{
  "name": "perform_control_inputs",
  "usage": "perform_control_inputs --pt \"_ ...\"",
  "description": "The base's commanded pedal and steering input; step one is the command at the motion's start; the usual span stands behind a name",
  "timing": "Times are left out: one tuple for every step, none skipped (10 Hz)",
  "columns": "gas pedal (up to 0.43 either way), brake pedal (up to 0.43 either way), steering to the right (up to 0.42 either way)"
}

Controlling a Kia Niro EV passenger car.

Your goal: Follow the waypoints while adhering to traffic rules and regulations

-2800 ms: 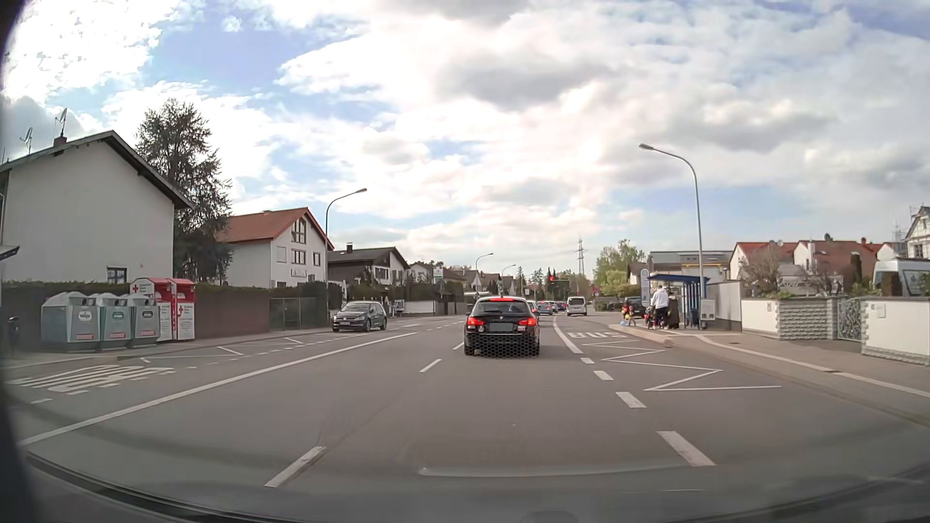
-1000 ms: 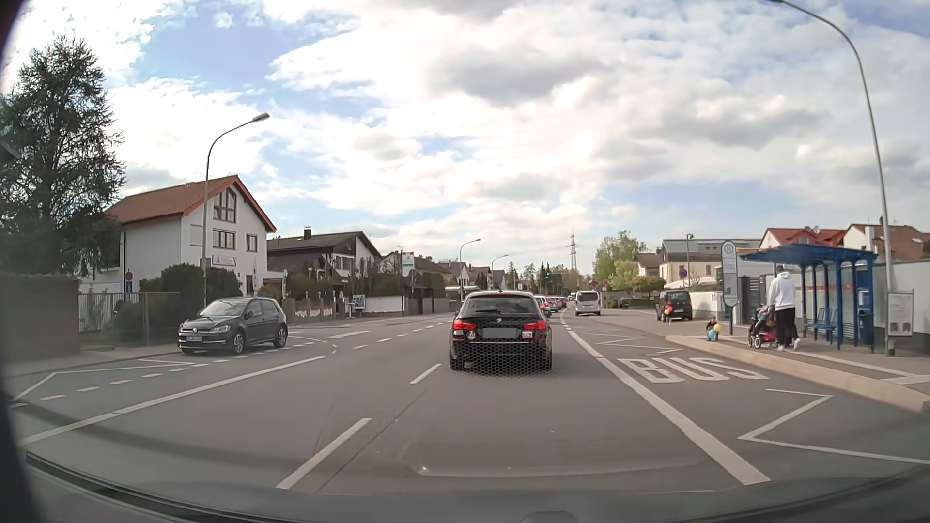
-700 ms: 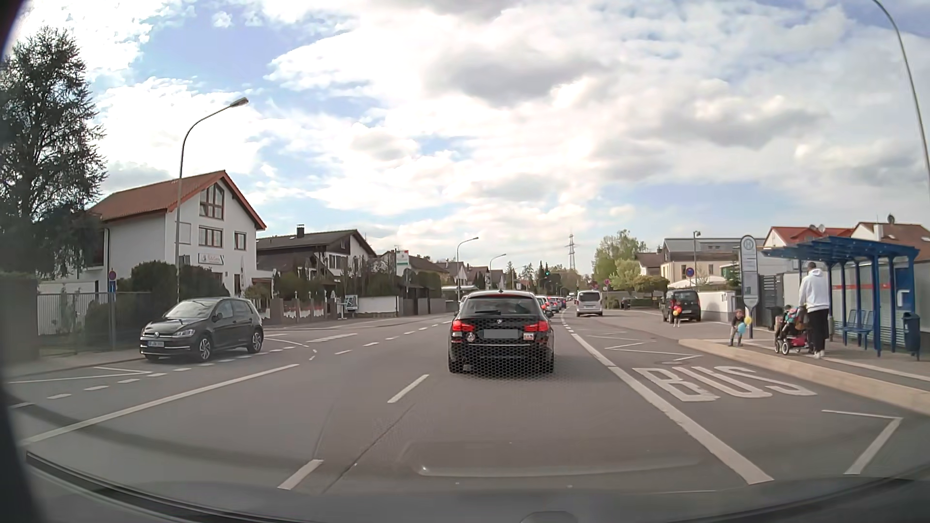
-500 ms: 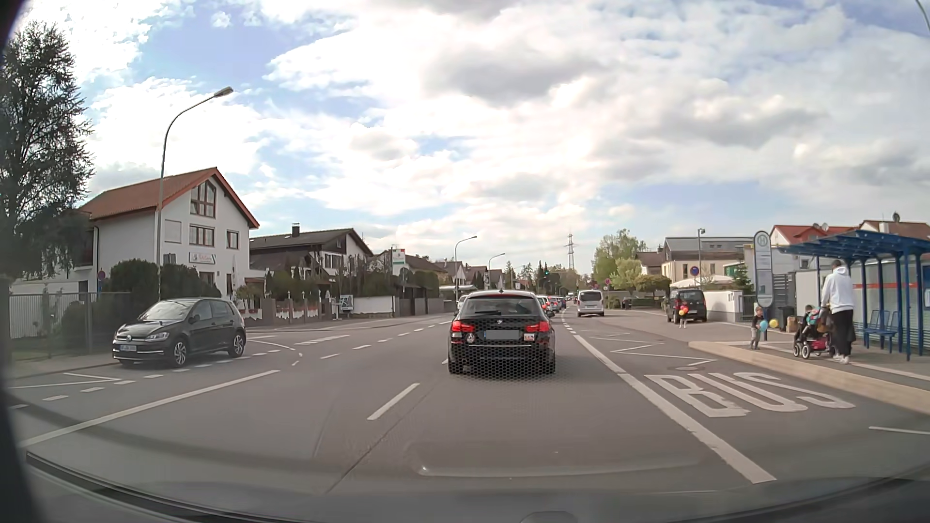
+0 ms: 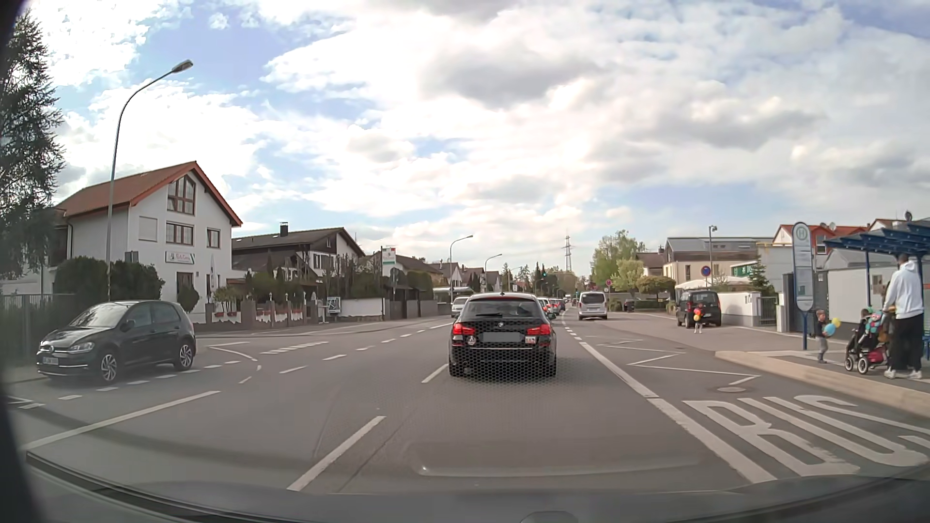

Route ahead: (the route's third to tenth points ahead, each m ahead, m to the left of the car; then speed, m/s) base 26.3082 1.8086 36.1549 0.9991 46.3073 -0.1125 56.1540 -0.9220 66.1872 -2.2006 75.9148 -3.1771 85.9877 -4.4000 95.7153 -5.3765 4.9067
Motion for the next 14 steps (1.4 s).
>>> perform_control_inputs --pt "0.000 0.079 0.010" --pt "0.000 0.043 0.010" --pt "0.000 0.012 0.011" --pt "0.000 0.000 0.012" --pt "0.000 0.000 0.014" --pt "0.000 0.000 0.014" --pt "0.000 0.000 0.014" --pt "0.000 0.000 0.014" --pt "0.000 0.000 0.014" --pt "0.000 0.000 0.014" --pt "0.000 0.000 0.014" --pt "0.000 0.000 0.014" --pt "0.000 0.000 0.014" --pt "0.000 0.000 0.014"
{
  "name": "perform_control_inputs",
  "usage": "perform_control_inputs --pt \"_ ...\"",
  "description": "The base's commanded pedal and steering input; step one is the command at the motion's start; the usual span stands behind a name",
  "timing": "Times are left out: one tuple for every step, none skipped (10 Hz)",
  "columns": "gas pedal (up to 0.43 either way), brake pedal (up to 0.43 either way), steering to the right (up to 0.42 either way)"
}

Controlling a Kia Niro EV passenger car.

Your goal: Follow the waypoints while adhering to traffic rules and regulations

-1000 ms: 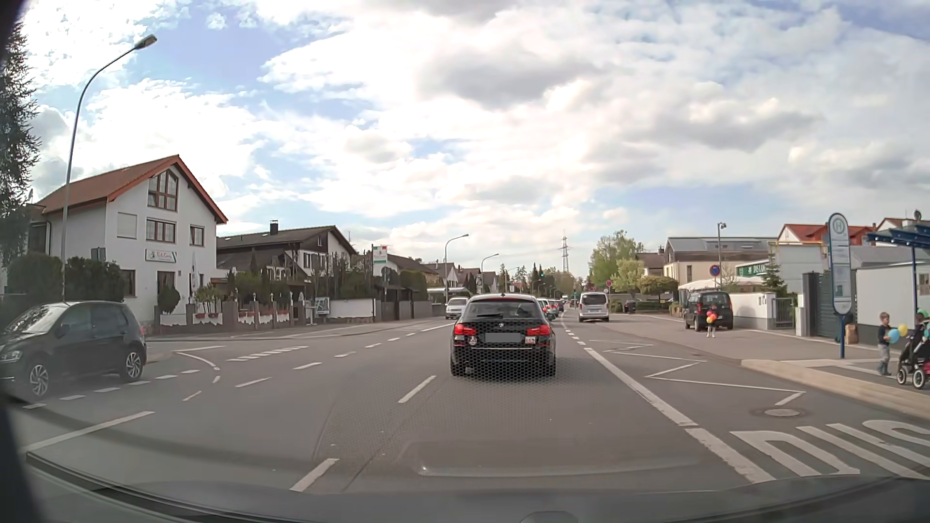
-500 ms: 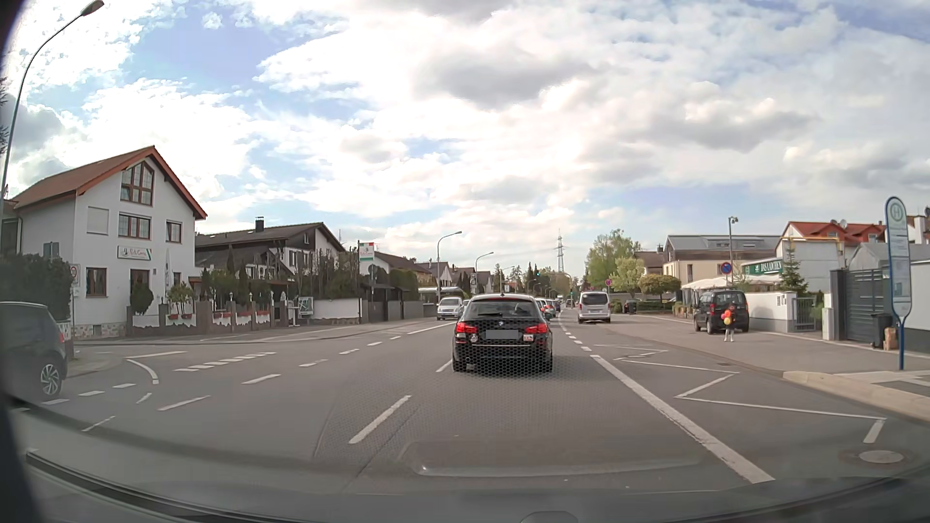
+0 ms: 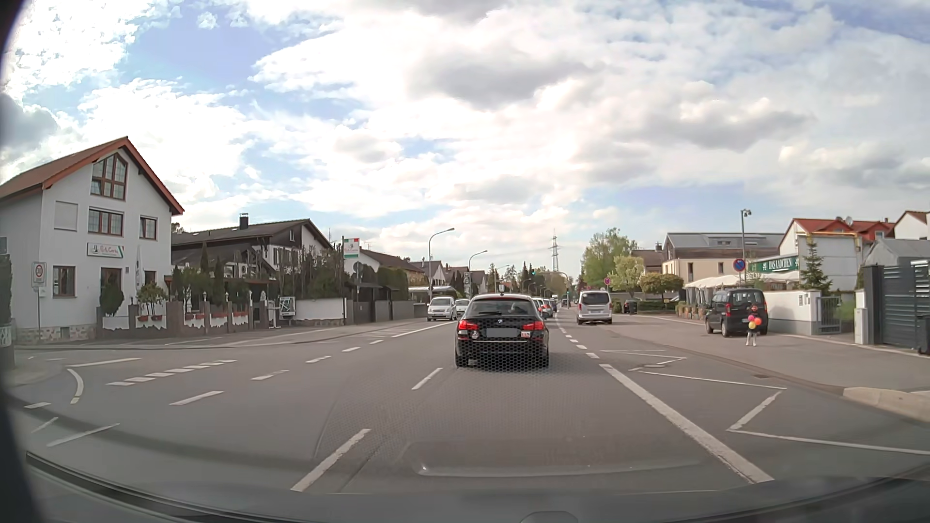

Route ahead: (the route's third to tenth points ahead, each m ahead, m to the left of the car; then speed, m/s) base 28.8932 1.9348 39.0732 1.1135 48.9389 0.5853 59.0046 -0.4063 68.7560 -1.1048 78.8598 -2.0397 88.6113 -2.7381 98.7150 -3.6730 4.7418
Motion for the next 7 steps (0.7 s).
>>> perform_control_inputs --pt "0.000 0.000 0.011" --pt "0.000 0.000 0.009" --pt "0.000 0.000 0.008" --pt "0.000 0.000 0.008" --pt "0.020 0.000 0.008" --pt "0.028 0.000 0.008" --pt "0.047 0.000 0.008"
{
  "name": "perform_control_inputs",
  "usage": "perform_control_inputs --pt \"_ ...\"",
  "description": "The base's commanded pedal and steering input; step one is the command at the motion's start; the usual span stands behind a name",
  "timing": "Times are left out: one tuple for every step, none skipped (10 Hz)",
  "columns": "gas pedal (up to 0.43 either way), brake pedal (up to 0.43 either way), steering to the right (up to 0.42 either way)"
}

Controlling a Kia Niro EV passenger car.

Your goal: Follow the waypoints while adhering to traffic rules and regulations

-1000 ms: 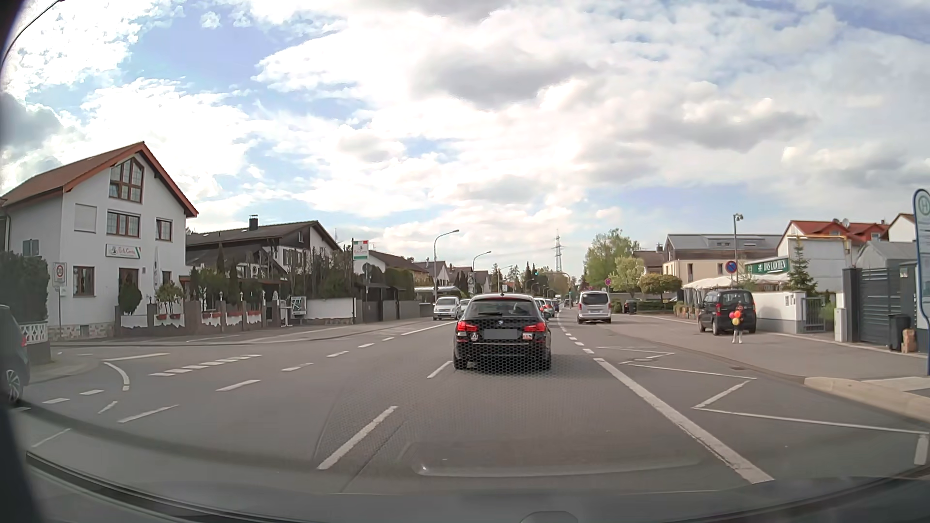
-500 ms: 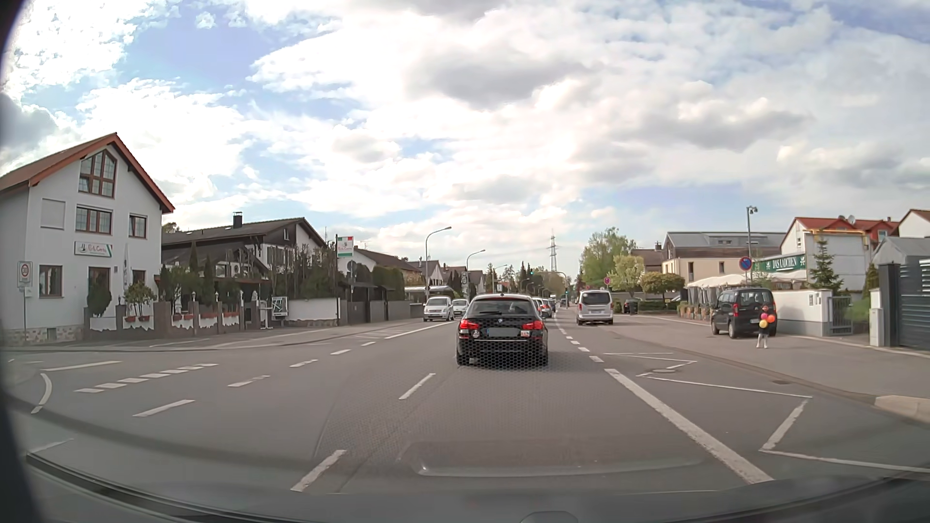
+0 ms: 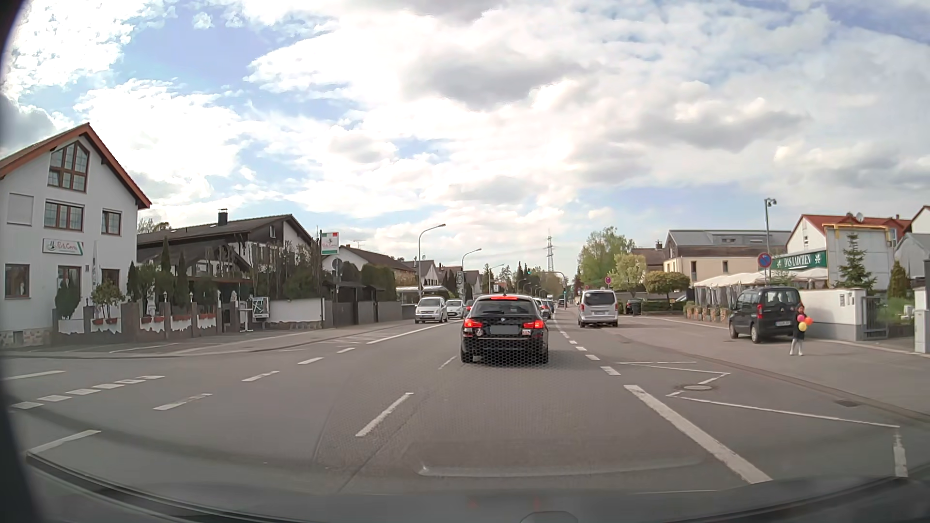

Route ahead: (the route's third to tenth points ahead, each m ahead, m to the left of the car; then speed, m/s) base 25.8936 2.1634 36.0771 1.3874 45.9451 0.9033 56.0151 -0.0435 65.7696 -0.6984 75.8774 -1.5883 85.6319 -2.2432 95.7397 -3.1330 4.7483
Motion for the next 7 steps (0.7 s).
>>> perform_control_inputs --pt "0.047 0.000 0.008" --pt "0.059 0.000 0.008" --pt "0.059 0.000 0.009" --pt "0.059 0.000 0.010" --pt "0.039 0.000 0.012" --pt "0.000 0.000 0.012" --pt "0.000 0.000 0.012"
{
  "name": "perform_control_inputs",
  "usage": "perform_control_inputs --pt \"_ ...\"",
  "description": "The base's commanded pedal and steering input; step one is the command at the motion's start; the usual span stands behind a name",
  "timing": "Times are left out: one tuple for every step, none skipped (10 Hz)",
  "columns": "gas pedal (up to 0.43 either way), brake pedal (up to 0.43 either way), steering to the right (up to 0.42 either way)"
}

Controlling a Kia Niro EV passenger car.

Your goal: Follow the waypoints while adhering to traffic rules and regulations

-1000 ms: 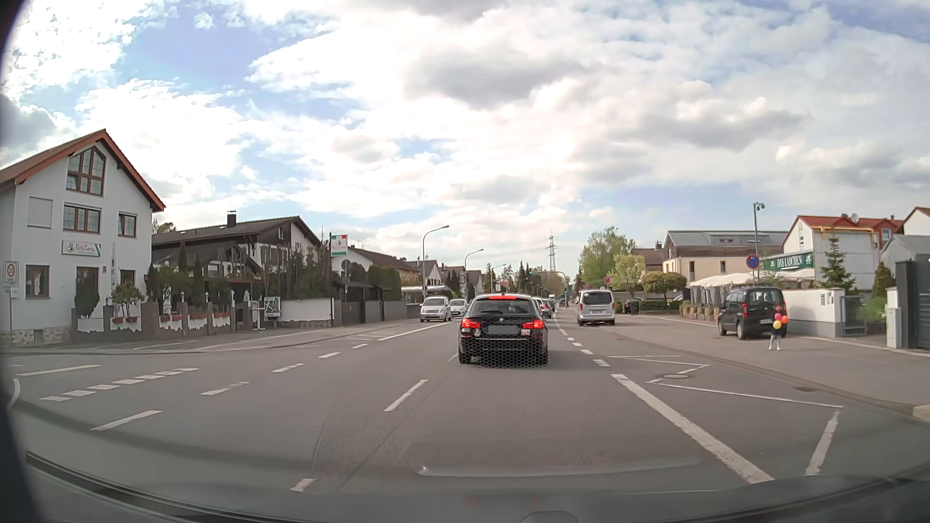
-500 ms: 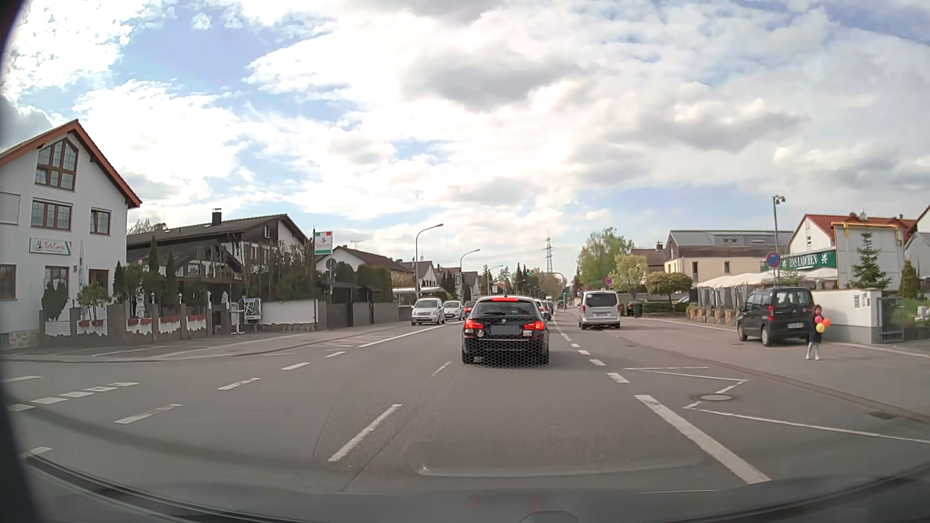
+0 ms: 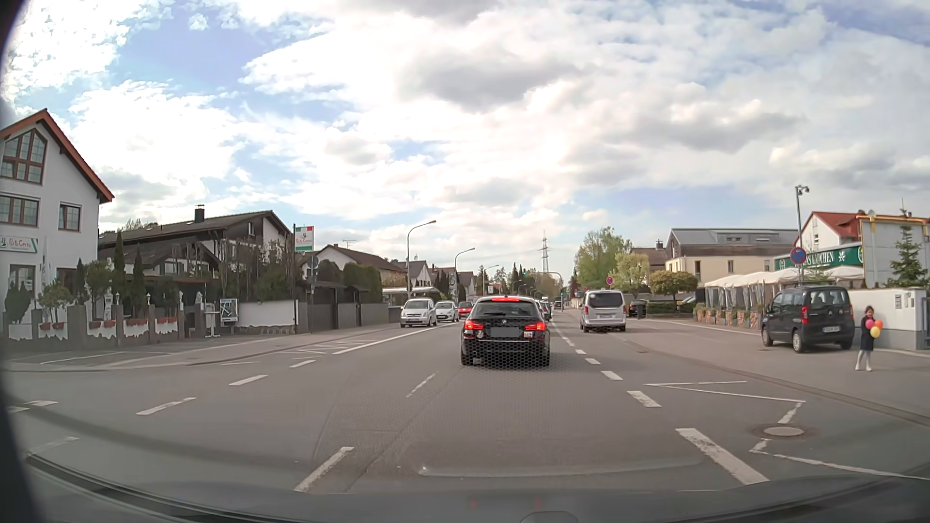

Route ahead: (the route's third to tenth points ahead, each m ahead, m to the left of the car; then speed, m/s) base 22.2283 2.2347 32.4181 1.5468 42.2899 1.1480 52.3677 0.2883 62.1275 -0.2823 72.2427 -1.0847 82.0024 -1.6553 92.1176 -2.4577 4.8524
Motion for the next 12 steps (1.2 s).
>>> perform_control_inputs --pt "0.000 0.000 0.012" --pt "0.000 0.000 0.012" --pt "0.000 0.000 0.012" --pt "0.000 0.000 0.012" --pt "0.000 0.000 0.012" --pt "0.000 0.000 0.012" --pt "0.000 0.000 0.010" --pt "0.000 0.116 0.010" --pt "0.000 0.165 0.010" --pt "0.000 0.189 0.010" --pt "0.000 0.201 0.010" --pt "0.000 0.220 0.009"
